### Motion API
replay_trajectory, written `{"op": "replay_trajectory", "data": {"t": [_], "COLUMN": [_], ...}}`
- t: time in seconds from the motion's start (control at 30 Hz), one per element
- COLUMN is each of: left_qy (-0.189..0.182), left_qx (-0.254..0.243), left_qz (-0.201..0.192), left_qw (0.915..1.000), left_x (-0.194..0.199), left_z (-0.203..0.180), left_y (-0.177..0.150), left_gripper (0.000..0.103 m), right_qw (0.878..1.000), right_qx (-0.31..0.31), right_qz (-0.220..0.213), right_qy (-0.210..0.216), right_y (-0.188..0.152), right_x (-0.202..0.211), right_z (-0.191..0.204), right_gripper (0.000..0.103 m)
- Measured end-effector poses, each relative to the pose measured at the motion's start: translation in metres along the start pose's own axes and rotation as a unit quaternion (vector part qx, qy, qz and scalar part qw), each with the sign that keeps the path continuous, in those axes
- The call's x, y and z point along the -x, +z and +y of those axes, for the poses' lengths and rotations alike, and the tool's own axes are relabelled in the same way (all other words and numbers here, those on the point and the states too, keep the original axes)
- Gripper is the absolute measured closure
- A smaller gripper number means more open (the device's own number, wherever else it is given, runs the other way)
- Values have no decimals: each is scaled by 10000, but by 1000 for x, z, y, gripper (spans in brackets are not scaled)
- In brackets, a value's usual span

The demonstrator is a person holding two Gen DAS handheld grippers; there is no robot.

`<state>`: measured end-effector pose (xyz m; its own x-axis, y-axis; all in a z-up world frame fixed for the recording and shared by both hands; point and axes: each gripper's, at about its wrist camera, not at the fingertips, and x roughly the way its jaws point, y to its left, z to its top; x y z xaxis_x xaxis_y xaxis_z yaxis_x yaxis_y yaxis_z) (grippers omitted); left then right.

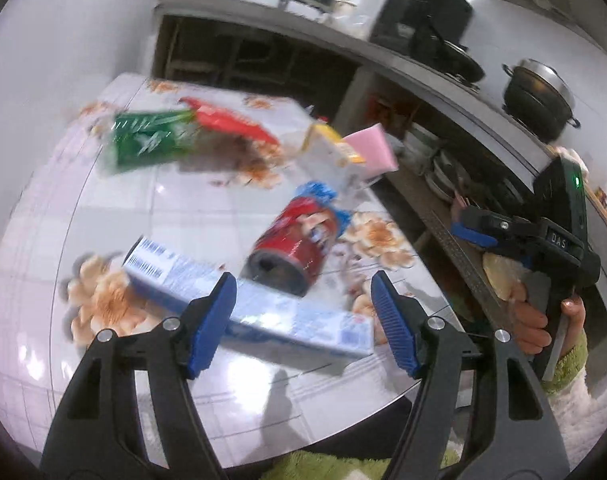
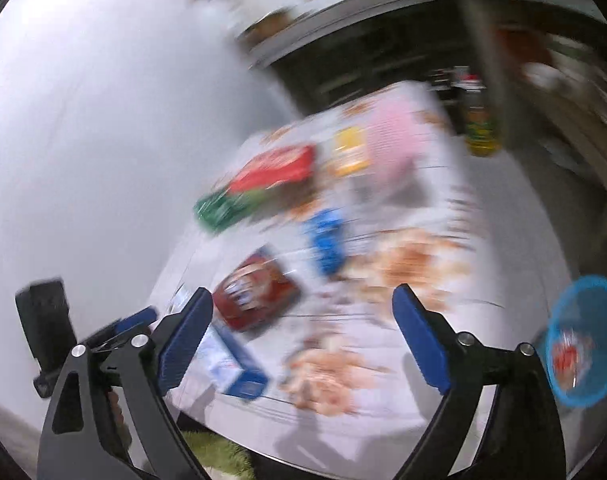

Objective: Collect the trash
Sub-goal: 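Return both tools to the table and approach the blue-white box and red can, then grasp the red Drink Milk can with the right tool while the left tool approaches the blue-white box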

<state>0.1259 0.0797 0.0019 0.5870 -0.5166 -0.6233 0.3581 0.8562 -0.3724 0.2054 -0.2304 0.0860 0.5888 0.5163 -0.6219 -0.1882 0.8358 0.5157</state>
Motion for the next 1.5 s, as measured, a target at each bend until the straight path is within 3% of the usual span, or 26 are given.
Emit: {"op": "replay_trajectory", "data": {"t": [0.13,0.3,0.63,0.97,1.1,1.33,1.5], "left_qy": [33,-15,-379,-436,-442,-464,-468], "left_qx": [239,423,556,633,664,636,661], "left_qz": [-29,-135,-65,-29,9,17,-12], "left_qw": [9997,9990,9977,9970,9968,9969,9967], "left_x": [-2,-1,-7,-9,-12,-13,-12], "left_z": [18,35,50,57,59,58,58], "left_y": [-4,-7,-11,-15,-14,-14,-14], "left_gripper": [40,51,63,66,66,66,66], "right_qw": [9976,9897,9693,9589,9490,9545,9755], "right_qx": [489,982,1781,2146,2404,2249,1343], "right_qz": [466,991,1335,1578,1604,1536,1576], "right_qy": [-175,-328,-1041,-977,-1259,-1217,-743], "right_y": [11,18,24,22,16,16,20], "right_x": [-40,-79,-117,-129,-135,-132,-122], "right_z": [35,63,80,95,102,98,72], "right_gripper": [13,13,13,13,13,13,13]}}
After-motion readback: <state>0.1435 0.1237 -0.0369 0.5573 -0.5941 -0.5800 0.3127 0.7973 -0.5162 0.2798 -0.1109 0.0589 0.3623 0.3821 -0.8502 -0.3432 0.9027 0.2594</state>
